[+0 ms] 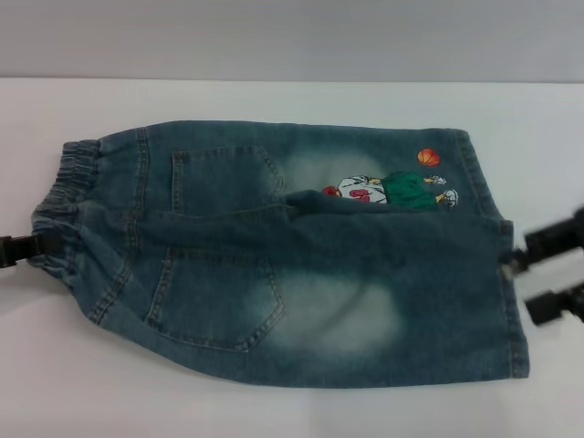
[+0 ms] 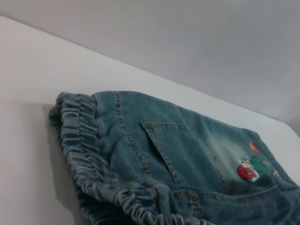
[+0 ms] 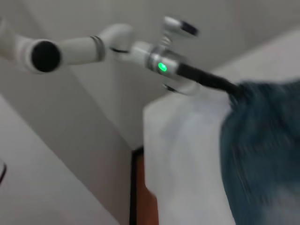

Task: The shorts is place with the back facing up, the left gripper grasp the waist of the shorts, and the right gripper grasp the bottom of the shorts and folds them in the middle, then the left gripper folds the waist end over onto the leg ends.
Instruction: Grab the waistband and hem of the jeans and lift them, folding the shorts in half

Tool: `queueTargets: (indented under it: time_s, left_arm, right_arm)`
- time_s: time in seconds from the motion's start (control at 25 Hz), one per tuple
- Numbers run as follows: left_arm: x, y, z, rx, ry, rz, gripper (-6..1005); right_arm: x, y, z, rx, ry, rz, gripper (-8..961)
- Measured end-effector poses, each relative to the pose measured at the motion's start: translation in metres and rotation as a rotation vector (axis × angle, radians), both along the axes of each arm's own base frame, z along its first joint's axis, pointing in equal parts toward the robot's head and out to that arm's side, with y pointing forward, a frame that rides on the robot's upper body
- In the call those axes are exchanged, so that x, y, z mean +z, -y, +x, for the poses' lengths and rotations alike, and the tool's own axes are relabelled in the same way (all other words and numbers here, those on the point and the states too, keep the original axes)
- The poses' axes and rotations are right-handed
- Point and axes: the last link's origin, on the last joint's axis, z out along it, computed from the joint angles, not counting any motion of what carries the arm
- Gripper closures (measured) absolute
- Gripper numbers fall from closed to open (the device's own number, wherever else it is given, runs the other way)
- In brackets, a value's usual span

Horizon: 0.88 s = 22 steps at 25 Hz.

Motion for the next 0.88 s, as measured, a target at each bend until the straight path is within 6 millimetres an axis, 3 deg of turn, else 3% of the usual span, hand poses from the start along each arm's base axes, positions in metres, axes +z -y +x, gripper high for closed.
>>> queueTargets:
  time_s: [0.32,0.88]
  left_arm:
    - [-0.008,0.001,0.002,-0.022,0.002,0.016,933]
    - [-0.010,0.004,0.002,-0.021,0.025,0.045,924]
  right_arm:
    - [0.000,0.015,0.019,-0.108,0.184,-0.124,242]
    - [-0.017,0.017,0.036,-0.128,0.314,-0.130,242]
